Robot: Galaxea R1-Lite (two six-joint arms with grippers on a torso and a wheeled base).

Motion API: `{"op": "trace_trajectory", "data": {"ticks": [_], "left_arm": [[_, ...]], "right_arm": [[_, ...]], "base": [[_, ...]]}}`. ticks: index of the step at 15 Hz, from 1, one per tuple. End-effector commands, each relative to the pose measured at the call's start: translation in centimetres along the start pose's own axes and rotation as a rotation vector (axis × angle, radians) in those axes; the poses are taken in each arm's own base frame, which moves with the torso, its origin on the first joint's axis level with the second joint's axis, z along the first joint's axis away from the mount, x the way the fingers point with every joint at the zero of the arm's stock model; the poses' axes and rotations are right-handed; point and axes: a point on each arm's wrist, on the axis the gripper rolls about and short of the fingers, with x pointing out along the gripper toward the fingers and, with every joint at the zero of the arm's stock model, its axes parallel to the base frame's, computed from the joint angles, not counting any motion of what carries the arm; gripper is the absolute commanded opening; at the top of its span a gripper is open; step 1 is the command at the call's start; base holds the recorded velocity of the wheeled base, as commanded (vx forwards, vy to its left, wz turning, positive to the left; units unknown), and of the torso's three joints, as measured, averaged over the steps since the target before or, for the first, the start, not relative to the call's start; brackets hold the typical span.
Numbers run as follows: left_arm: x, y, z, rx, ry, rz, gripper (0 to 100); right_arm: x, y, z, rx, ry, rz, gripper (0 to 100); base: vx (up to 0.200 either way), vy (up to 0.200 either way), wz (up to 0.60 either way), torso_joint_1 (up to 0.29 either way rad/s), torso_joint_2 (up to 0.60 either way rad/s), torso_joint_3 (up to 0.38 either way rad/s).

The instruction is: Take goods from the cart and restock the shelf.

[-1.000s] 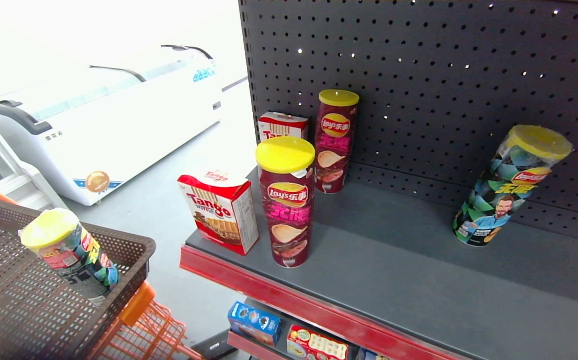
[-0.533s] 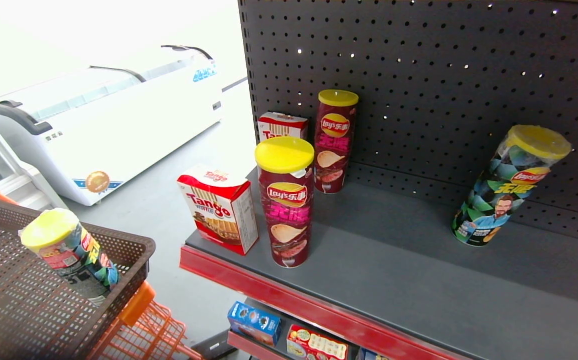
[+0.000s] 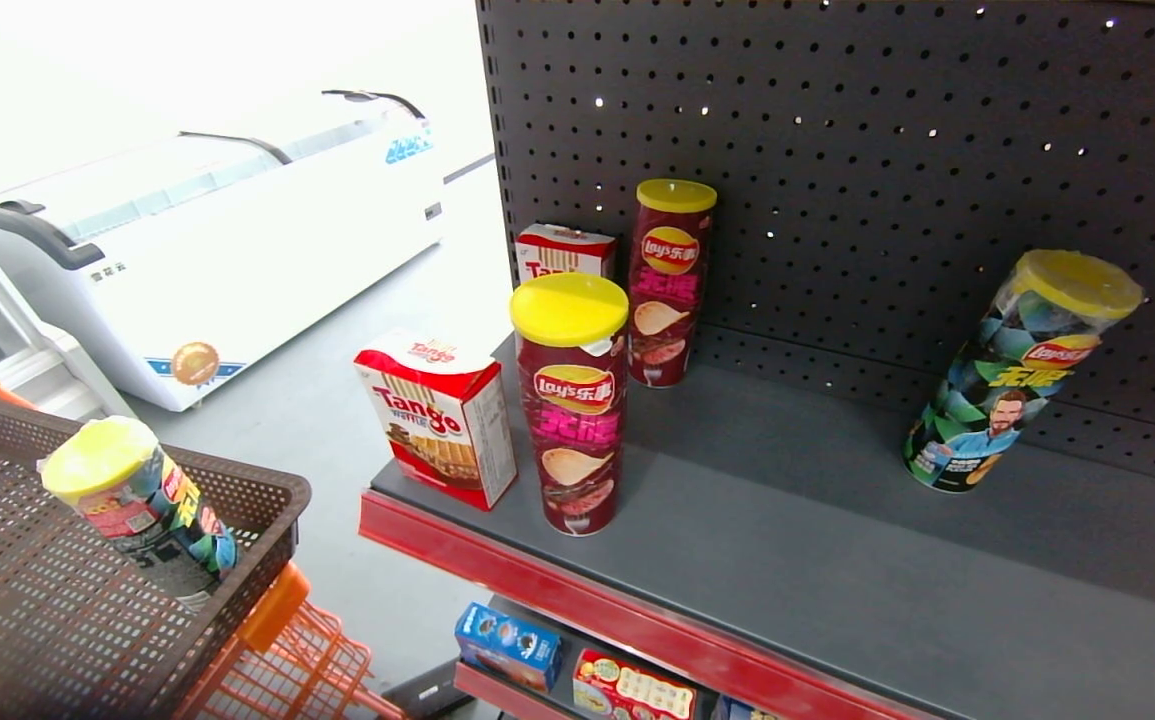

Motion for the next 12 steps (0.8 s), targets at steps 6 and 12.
{"op": "trace_trajectory", "data": {"ticks": [6, 12], "left_arm": [[10.0, 1.2, 1.4, -0.011, 0.204, 0.043, 100], [16.6, 1.5, -0.4, -0.047, 0.195, 0.041, 100]], "right_arm": [[0.0, 0.0, 0.0, 0.0, 0.0, 0.0, 100], [0.0, 0.0, 0.0, 0.0, -0.001, 0.0, 100]], "base": [[0.0, 0.0, 0.0, 0.0, 0.0, 0.0], [0.0, 0.0, 0.0, 0.0, 0.0, 0.0]]}}
